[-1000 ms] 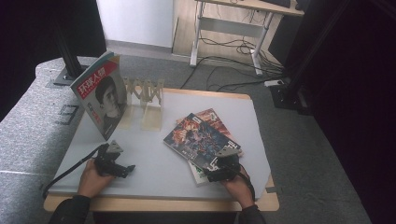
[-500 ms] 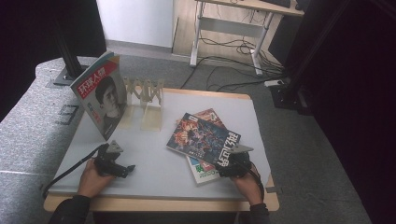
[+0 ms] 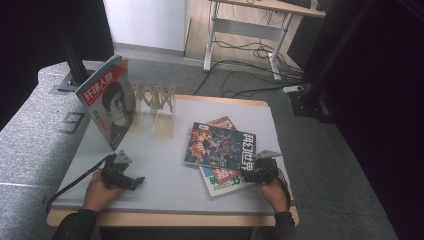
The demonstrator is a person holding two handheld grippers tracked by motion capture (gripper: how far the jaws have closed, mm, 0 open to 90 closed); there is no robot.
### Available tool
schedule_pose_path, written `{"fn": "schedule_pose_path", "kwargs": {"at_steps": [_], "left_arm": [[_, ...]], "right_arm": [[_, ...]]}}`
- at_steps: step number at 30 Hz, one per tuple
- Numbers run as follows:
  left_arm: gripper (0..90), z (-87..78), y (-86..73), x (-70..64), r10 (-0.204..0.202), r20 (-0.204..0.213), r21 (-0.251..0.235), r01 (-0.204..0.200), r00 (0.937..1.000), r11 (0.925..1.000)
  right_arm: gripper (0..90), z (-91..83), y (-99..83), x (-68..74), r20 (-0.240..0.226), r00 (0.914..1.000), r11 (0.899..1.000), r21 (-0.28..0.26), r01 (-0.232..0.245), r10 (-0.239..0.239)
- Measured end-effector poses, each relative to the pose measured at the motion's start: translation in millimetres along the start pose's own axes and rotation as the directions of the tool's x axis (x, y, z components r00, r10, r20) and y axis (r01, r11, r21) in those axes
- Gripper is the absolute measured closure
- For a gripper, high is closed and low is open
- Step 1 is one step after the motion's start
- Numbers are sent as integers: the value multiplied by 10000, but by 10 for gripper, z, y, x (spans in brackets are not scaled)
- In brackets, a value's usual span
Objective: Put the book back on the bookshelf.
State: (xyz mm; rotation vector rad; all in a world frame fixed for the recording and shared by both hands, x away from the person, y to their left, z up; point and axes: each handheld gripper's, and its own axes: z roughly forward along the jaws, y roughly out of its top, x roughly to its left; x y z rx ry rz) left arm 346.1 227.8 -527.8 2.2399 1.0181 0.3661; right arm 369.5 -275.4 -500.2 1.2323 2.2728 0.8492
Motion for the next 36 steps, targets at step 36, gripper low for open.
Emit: {"fn": "schedule_pose_path", "kwargs": {"at_steps": [36], "left_arm": [[170,74,581,-230,-104,987,-925,196,9951,9955]], "right_arm": [[99,-3,163,-220,-335,9987,9984,-390,-408,395]]}}
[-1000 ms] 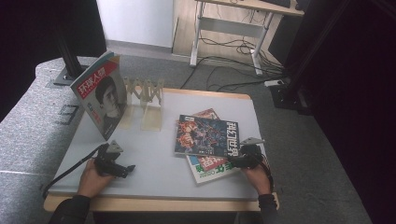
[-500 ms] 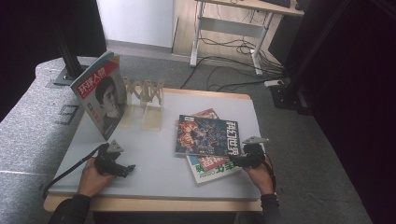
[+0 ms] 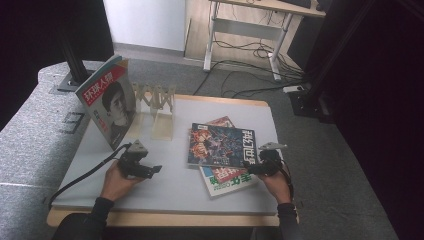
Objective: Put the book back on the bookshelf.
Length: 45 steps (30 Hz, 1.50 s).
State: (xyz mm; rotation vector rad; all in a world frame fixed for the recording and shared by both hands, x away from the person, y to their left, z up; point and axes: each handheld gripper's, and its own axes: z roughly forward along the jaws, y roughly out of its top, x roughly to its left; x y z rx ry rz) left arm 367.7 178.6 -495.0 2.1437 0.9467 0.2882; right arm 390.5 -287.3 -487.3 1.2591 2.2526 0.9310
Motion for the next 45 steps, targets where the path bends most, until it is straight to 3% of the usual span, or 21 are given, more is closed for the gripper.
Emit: {"fn": "schedule_pose_path", "kwargs": {"at_steps": [1,4,10,20,32,37,45], "left_arm": [[179,69,109,-55,298,1,49,-298,9996,9995],[194,155,225,-108,646,-23,148,-646,9979,9978],[246,385,489,-178,801,394,24,-802,9960,9968],[278,666,694,-251,1053,671,213,-1070,9922,9940],[286,939,692,-322,802,1375,361,-859,9873,9957],[351,989,658,-357,604,1788,315,-671,9820,9972],[386,986,628,-423,383,1637,260,-431,9858,9987]], "right_arm": [[103,9,6,-2,11,10000,10000,12,-10,10],[114,27,16,-8,38,10000,10000,4,-30,30],[126,96,32,-17,-9,10000,10000,-12,-13,13],[132,163,8,-46,-174,9998,9999,96,-38,39],[163,200,-13,-117,-636,9957,9977,61,-673,675],[167,200,-11,-125,-743,9949,9976,114,-681,688],[166,211,8,-136,-848,9950,9985,187,-507,521]]}}
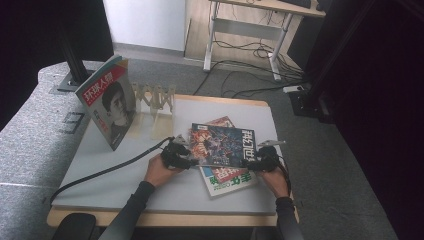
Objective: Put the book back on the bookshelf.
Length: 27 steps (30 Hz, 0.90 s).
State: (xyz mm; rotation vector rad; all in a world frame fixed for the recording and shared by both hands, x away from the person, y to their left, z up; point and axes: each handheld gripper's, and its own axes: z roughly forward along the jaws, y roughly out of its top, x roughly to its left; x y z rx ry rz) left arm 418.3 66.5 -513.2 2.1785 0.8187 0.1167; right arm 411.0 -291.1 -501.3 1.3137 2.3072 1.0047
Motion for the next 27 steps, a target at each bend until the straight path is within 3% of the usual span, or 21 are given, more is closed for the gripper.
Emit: {"fn": "schedule_pose_path", "kwargs": {"at_steps": [6,8,11,16,22,27], "left_arm": [[386,-21,-41,-58,-75,-45,112,76,10000,9999],[393,-34,-68,-95,121,-56,221,-120,9999,9997],[390,-50,-111,-194,541,-411,388,-525,9977,9979],[387,-72,-184,-308,767,-598,601,-731,9953,9955],[404,-119,-271,-422,642,-635,566,-606,9959,9966],[414,-176,-350,-508,511,-358,503,-493,9981,9975]], "right_arm": [[162,9,3,-8,-148,9998,9999,-13,160,-161],[153,24,15,8,-161,9996,9997,-24,248,-249],[149,32,27,21,-161,9992,9994,11,360,-360],[135,71,62,56,-199,9980,9982,7,602,-602],[131,103,116,101,-87,9956,9956,86,934,-933],[126,139,169,157,31,9924,9923,131,1233,-1233]]}}
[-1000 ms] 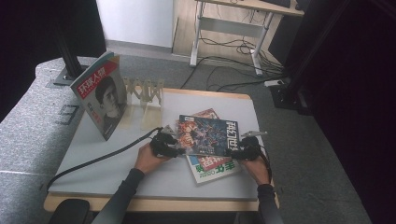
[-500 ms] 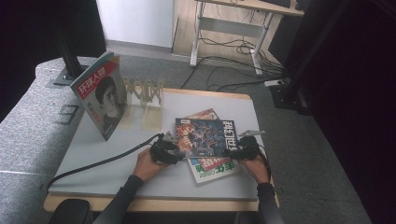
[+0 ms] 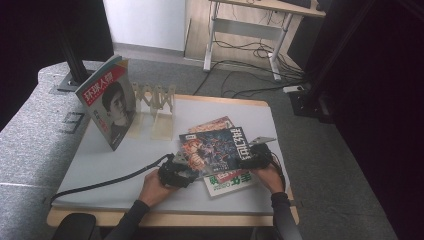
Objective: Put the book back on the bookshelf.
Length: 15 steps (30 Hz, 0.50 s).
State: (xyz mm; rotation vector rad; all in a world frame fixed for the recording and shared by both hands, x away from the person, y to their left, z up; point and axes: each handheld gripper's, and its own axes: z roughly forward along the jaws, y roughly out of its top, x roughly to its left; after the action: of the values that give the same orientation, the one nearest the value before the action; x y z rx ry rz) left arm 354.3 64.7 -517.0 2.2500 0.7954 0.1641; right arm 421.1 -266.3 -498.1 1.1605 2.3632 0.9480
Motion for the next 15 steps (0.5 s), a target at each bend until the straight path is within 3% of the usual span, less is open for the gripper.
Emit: {"fn": "schedule_pose_path", "kwargs": {"at_steps": [4,7,11,15], "left_arm": [[412,-39,-19,-49,269,57,85,-269,9996,9996],[379,-84,15,-9,417,266,9,-417,9988,9991],[294,-166,102,88,540,-27,-401,-541,9985,9977],[216,-173,168,221,838,-203,-477,-847,9963,9953]], "right_arm": [[122,28,17,15,-4,10000,10000,-83,-18,18],[120,25,6,18,25,10000,9998,-176,-15,15],[135,-5,-14,32,161,9998,9993,-369,106,-100],[128,-88,-44,26,103,9999,9984,-562,15,-9]]}}
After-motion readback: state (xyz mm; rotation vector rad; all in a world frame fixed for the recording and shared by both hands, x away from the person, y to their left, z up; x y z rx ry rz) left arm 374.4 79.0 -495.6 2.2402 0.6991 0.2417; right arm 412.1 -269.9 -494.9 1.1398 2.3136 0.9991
